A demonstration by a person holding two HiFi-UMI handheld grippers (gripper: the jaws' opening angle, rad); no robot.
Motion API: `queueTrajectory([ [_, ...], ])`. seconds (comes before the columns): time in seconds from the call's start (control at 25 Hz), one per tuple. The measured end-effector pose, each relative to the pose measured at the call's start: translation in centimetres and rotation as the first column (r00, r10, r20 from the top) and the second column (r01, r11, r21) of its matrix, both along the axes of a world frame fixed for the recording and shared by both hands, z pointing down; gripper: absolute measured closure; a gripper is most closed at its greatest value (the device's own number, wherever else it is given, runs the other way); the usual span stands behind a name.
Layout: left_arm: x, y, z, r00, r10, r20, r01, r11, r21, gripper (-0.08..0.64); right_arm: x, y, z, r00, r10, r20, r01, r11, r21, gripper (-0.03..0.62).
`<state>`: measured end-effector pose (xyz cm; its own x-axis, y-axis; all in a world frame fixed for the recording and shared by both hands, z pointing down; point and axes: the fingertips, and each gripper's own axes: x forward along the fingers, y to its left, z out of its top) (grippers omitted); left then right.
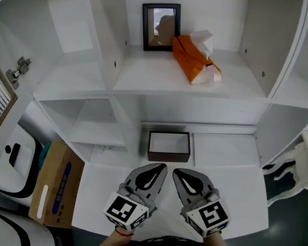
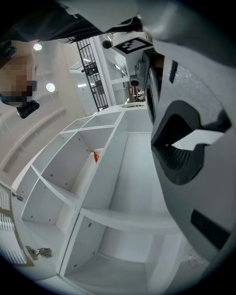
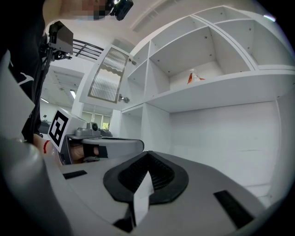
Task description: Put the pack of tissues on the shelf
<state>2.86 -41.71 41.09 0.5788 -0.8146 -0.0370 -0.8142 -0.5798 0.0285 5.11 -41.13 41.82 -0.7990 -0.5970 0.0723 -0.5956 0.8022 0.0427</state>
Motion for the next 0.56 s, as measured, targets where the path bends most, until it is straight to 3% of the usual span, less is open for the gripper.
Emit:
queueTrajectory([
  [0.56, -0.64, 0.51, -0.11, 1.0, -0.006, -0.009, 0.006, 1.0, -0.009, 0.554, -0.37, 0.37, -0.29, 1.0, 0.0, 0.014, 0.0, 1.0, -0.002, 0.589],
])
